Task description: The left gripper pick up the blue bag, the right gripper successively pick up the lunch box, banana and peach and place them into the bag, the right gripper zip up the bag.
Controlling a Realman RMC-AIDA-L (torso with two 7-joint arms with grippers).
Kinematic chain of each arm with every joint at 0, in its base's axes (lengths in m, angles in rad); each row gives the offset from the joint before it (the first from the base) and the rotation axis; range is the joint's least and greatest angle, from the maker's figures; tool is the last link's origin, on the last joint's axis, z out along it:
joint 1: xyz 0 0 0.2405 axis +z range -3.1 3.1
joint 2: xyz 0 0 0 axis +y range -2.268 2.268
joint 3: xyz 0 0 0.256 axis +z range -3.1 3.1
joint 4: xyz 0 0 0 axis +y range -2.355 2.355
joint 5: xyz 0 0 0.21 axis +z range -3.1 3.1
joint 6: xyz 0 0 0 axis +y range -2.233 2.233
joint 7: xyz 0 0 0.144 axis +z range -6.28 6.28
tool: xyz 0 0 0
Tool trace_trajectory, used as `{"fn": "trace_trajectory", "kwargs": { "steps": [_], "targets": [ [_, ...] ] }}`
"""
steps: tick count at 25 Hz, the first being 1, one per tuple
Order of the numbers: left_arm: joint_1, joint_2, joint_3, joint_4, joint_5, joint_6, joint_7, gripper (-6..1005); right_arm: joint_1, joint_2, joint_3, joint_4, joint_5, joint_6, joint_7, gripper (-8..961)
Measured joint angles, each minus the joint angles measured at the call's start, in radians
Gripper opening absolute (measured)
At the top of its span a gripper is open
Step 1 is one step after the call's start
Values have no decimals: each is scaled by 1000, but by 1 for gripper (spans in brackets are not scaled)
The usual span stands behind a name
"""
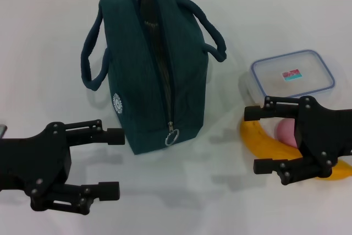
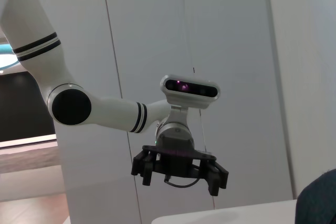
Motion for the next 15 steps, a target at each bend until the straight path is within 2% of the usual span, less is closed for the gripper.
{"fn": "trace_trajectory", "kwargs": {
  "steps": [15],
  "targets": [
    [-4, -1, -3, 0, 1, 0, 4, 860, -1, -1, 0, 0, 12, 1, 1, 836]
  ]
}}
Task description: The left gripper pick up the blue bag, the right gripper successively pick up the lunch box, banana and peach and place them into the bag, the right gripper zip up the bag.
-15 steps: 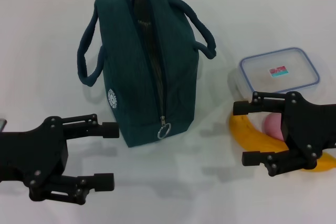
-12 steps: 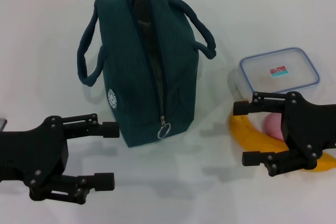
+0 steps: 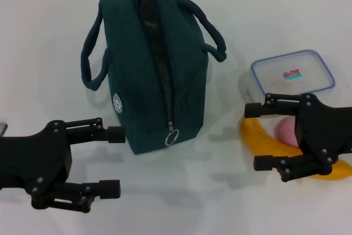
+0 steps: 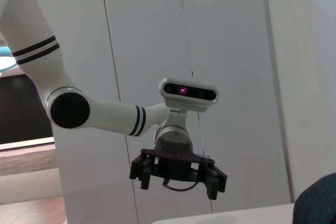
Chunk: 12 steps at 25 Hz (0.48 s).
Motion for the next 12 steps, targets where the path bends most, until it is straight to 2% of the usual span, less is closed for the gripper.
{"fn": "trace_trajectory", "kwargs": {
  "steps": [8, 10, 12],
  "targets": [
    [-10, -8, -39, 0, -3, -4, 1, 860, -6, -8, 34, -3, 2, 6, 6, 835],
    [-22, -19, -104, -6, -3, -5, -6, 859, -11, -10, 54, -1, 2, 3, 7, 835],
    [-43, -34, -228, -20, -3, -6, -30, 859, -15, -11, 67, -1, 2, 2, 8, 835]
  ]
}}
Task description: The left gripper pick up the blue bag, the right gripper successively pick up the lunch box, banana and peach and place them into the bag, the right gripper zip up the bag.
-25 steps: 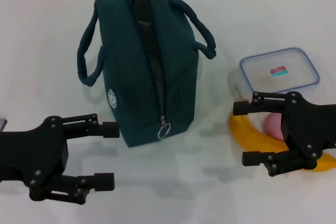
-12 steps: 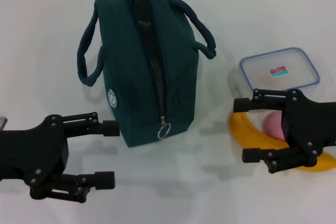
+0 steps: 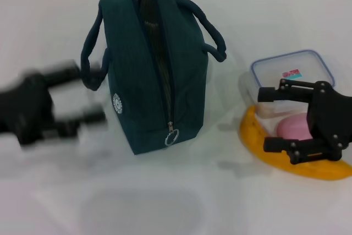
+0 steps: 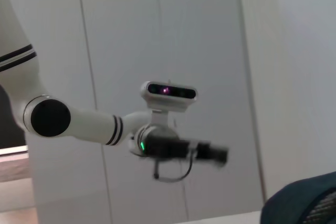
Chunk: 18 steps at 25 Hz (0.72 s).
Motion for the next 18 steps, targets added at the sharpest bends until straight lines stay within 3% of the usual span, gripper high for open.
{"fn": "trace_trajectory", "kwargs": {
  "steps": [2, 5, 11, 13, 15, 18],
  "targets": [
    [-25, -10, -123, -15, 5, -6, -45, 859, -4, 0, 11, 0, 0, -1, 0, 835],
    [-60, -5, -229, -19, 12, -65, -153, 859, -10, -1, 14, 1, 1, -1, 0, 834],
    [-156, 60, -253, -5, 118, -305, -441, 859, -40, -1, 15, 1, 11, -1, -4, 834],
    [-193, 68, -250, 19, 189, -331, -526, 858, -45, -1, 16, 1, 13, 0, -5, 833],
    [-227, 61, -248, 74, 277, -335, -611, 858, -50, -4, 17, 1, 13, 2, -8, 833],
    [-276, 30, -247, 201, 446, -336, -755, 858, -57, -10, 33, 1, 14, 4, -9, 833]
  ]
}}
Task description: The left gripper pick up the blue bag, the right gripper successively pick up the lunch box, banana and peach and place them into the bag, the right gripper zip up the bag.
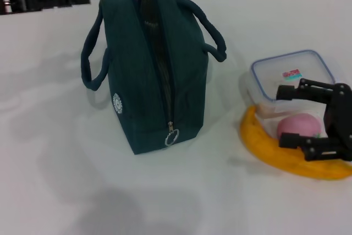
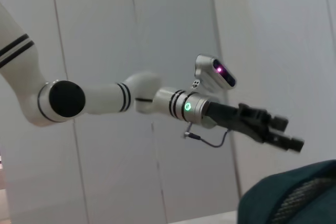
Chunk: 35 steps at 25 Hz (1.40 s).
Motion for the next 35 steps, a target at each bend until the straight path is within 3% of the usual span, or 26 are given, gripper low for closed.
{"fn": "trace_trajectory", "kwargs": {
  "steps": [3, 10, 13, 18, 35],
  "targets": [
    [-28, -30, 34, 119, 110, 3, -134, 858, -14, -5, 28, 1, 0, 0, -3, 832],
    [-32, -66, 211, 317, 230, -2, -388, 858, -29, -15, 60, 8, 0, 2, -15, 832],
    [-34, -88, 222, 324, 240, -2, -403, 856, -29, -16, 60, 9, 1, 4, -17, 831],
    [-36, -104, 232, 311, 241, -8, -409, 851, -31, -17, 61, 9, 1, 7, -18, 831],
    [-44, -113, 300, 253, 256, -73, -408, 833, -28, -20, 87, 7, 12, 7, -20, 829]
  ]
}}
